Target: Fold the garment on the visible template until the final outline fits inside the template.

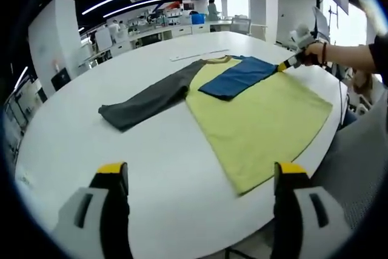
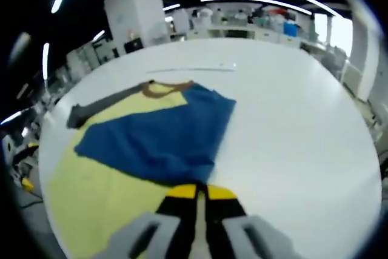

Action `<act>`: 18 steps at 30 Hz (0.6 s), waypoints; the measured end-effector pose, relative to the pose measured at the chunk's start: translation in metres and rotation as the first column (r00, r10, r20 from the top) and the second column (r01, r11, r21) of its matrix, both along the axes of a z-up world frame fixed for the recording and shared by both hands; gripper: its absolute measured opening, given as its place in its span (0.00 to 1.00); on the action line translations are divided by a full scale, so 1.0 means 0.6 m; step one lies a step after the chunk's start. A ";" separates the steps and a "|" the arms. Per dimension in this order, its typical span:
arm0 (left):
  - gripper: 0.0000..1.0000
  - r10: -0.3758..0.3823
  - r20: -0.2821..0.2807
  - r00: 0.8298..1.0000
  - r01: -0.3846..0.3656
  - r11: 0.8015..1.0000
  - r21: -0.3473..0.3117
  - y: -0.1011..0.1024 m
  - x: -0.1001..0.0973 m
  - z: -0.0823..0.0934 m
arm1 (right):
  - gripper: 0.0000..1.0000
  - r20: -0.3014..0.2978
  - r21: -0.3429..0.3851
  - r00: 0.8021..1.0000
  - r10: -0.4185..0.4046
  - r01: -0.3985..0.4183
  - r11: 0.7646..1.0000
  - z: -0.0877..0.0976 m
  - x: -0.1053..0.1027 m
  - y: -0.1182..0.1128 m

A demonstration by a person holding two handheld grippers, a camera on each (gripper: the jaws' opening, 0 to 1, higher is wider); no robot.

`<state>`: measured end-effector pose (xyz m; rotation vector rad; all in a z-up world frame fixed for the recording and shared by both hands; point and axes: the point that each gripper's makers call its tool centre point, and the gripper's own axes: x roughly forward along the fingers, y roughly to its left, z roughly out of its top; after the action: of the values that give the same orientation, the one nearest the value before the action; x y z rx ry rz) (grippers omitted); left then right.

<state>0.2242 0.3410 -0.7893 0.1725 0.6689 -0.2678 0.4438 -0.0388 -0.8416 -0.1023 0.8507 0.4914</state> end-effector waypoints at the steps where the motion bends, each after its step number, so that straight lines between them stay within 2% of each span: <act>1: 0.98 0.004 0.001 1.000 -0.004 1.000 0.000 0.002 0.003 0.002 | 0.00 0.001 -0.009 1.000 0.012 -0.012 1.000 -0.001 0.001 -0.001; 11: 0.96 0.040 0.021 0.999 -0.039 0.999 -0.027 0.026 0.033 0.016 | 0.00 0.001 -0.030 0.999 0.044 -0.044 0.999 0.002 0.008 -0.019; 18: 0.95 0.069 0.035 0.997 -0.067 0.996 -0.052 0.044 0.067 0.026 | 0.00 -0.002 -0.018 0.999 0.053 -0.053 0.998 0.001 0.011 -0.026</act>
<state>0.2644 0.3677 -0.7738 0.1056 0.6295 -0.2154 0.4502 -0.0542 -0.8408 -0.1417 0.8561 0.5335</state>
